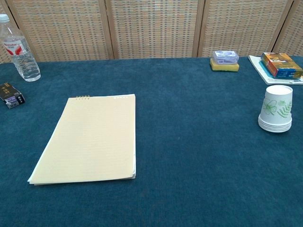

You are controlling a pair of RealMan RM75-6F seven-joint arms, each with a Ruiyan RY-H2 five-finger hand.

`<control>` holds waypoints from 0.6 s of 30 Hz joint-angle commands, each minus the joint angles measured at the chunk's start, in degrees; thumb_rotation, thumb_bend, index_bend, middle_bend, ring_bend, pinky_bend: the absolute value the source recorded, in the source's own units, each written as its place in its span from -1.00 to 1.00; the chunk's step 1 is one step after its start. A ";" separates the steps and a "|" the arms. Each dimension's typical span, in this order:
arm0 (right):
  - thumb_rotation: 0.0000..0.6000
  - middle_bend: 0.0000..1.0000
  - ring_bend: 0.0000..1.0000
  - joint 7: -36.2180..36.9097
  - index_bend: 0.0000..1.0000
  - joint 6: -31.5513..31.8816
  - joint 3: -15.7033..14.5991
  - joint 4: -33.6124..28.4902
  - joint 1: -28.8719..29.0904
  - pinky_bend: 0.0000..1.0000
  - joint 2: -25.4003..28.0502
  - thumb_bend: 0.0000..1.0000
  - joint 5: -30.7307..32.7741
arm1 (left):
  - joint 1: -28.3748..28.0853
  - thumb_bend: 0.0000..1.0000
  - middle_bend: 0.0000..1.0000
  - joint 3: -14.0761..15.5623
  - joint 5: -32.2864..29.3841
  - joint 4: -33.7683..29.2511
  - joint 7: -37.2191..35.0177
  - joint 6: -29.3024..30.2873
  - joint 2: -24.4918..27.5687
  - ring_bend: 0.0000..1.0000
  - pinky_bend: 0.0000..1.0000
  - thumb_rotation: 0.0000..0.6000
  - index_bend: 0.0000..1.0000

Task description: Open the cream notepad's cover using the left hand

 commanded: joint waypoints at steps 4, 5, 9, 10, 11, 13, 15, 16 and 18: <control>1.00 -1.00 -1.00 0.88 -0.90 -0.35 0.18 0.02 0.17 -1.00 0.22 -1.00 0.35 | -6.94 -0.18 -1.00 -0.41 3.72 5.80 4.29 -9.77 -8.43 -1.00 -1.00 1.00 -1.00; 1.00 -1.00 -1.00 0.89 -0.90 -0.55 0.15 0.12 0.24 -1.00 0.20 -1.00 0.42 | -7.75 -0.19 -1.00 -0.39 3.93 6.64 5.04 -11.07 -9.89 -1.00 -1.00 1.00 -1.00; 1.00 -1.00 -1.00 0.93 -0.88 -1.47 0.08 0.31 0.47 -1.00 0.19 -1.00 1.03 | -9.38 -0.19 -1.00 -0.44 3.60 8.63 8.05 -14.22 -13.90 -1.00 -1.00 1.00 -1.00; 1.00 -1.00 -1.00 0.92 -0.88 -1.67 0.11 0.35 0.53 -1.00 0.17 -1.00 1.20 | -9.68 -0.19 -1.00 -0.43 3.24 8.99 8.37 -14.96 -14.72 -1.00 -1.00 1.00 -1.00; 1.00 -1.00 -1.00 0.92 -0.88 -1.79 0.14 0.36 0.58 -1.00 0.15 -1.00 1.33 | -10.00 -0.19 -1.00 -0.43 2.79 9.36 8.61 -15.80 -15.55 -1.00 -1.00 1.00 -1.00; 1.00 -1.00 -1.00 0.88 -0.88 -1.90 0.17 0.36 0.65 -1.00 0.12 -1.00 1.41 | -10.78 -0.19 -1.00 -0.52 1.58 10.52 8.89 -17.75 -17.52 -1.00 -1.00 1.00 -1.00; 1.00 -1.00 -1.00 0.73 -0.88 -1.94 0.15 0.35 0.67 -1.00 0.07 -1.00 1.40 | -11.52 -0.19 -1.00 -0.68 0.24 11.67 8.95 -19.53 -19.21 -1.00 -1.00 1.00 -1.00; 1.00 -1.00 -1.00 0.67 -0.88 -1.95 0.15 0.36 0.67 -1.00 0.04 -1.00 1.41 | -11.77 -0.19 -1.00 -0.78 -0.16 12.06 8.99 -19.97 -19.74 -1.00 -1.00 1.00 -1.00; 1.00 -1.00 -1.00 0.60 -0.88 -2.04 0.14 0.39 0.68 -1.00 0.00 -1.00 1.54 | -12.20 -0.19 -1.00 -0.95 -0.82 13.19 9.02 -20.51 -21.04 -1.00 -1.00 1.00 -1.00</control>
